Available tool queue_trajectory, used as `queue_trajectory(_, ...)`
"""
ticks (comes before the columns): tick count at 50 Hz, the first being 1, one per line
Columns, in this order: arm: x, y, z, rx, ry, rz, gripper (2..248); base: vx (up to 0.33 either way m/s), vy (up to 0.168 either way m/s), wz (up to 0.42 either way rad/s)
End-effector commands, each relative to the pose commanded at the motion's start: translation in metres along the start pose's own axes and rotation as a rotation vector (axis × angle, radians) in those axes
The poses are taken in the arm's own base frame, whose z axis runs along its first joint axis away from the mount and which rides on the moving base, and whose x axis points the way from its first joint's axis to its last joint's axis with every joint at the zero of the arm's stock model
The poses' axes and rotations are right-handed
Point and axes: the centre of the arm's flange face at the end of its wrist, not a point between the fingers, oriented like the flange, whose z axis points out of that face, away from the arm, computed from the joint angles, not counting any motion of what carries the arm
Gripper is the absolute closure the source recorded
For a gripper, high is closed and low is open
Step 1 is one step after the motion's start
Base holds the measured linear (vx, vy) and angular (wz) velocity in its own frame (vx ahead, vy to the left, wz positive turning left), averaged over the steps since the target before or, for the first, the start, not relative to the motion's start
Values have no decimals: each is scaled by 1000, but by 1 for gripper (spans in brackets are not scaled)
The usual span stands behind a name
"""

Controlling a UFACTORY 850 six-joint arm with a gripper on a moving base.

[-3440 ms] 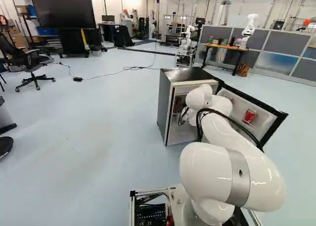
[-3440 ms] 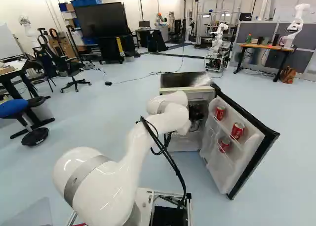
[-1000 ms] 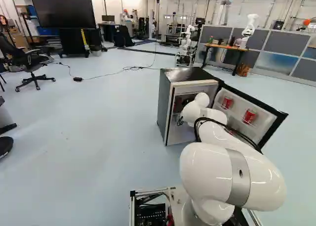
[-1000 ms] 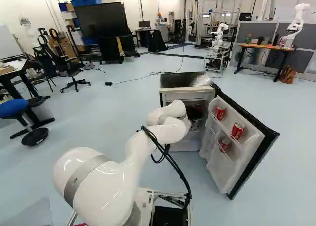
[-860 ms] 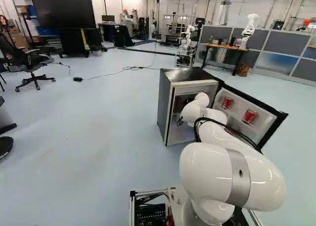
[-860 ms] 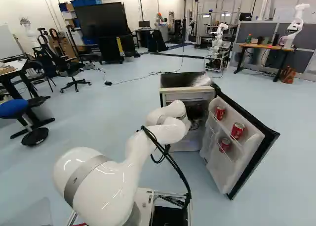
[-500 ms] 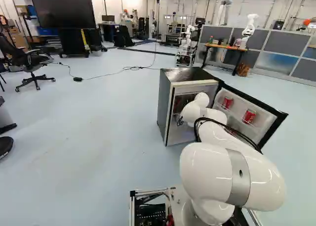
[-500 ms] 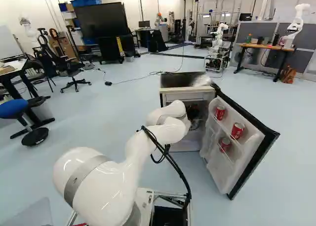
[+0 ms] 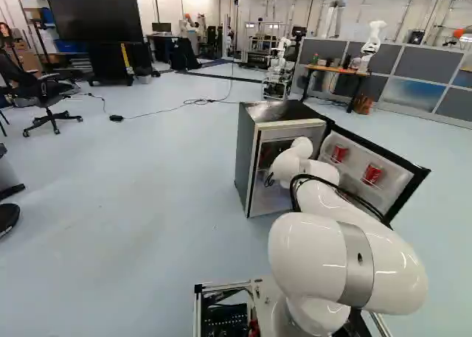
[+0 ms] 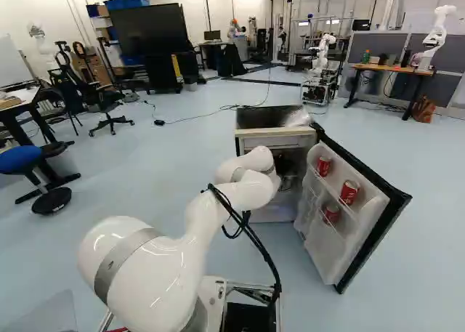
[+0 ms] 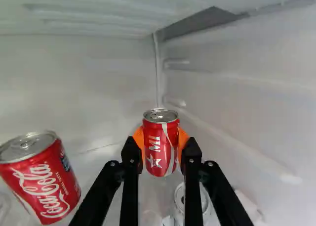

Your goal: Grab a drink from the fridge

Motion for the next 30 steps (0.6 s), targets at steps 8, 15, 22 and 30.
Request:
queue_trajectory(8,10,0,3,0,0,0,162,0,0,0)
queue_trajectory(15,12,0,3,0,-1,0,162,0,0,0)
queue_trajectory(22,14,0,1,1,-14,0,162,0,0,0)
queue_trajectory(30,19,-1,-3,1,-38,1,162,0,0,0)
